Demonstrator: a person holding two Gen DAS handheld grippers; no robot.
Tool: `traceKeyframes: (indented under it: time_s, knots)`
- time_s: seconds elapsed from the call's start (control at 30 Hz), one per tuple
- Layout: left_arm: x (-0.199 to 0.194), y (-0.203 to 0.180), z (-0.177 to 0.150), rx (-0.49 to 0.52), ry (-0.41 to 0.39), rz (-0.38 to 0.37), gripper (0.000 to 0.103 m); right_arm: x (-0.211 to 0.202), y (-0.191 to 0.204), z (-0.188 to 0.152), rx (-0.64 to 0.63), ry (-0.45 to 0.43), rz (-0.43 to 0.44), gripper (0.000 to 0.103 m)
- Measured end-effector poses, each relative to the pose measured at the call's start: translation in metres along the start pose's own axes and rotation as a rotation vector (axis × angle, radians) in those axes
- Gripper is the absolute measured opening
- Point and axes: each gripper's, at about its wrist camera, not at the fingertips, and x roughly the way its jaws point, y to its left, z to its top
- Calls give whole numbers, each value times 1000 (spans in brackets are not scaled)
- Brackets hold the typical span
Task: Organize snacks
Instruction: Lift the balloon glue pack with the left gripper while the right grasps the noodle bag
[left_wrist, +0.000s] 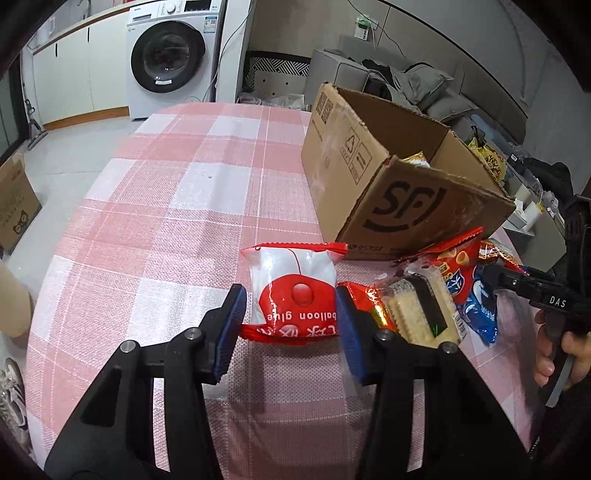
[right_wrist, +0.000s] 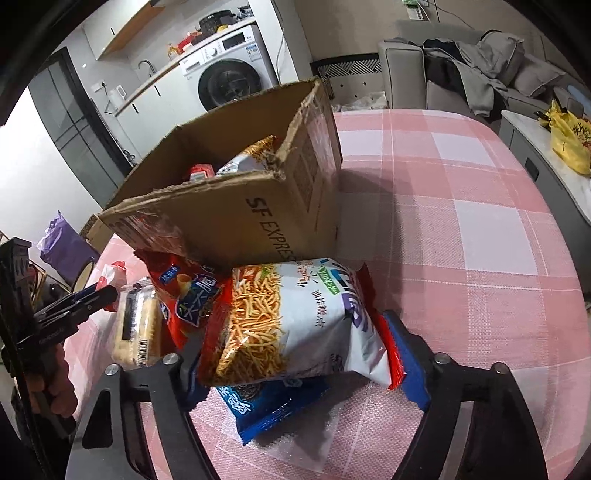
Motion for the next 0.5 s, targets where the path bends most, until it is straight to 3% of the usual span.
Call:
traceKeyframes:
  time_s: [0.2,0.5]
  knots:
    - [-16,-5,-5,7,-22,-5,46,-9,-1,-6,1,-19,-11,62]
    - [-47,-15,-6,19,-72,-16,46,-44,1,-12,22,-88,5,61]
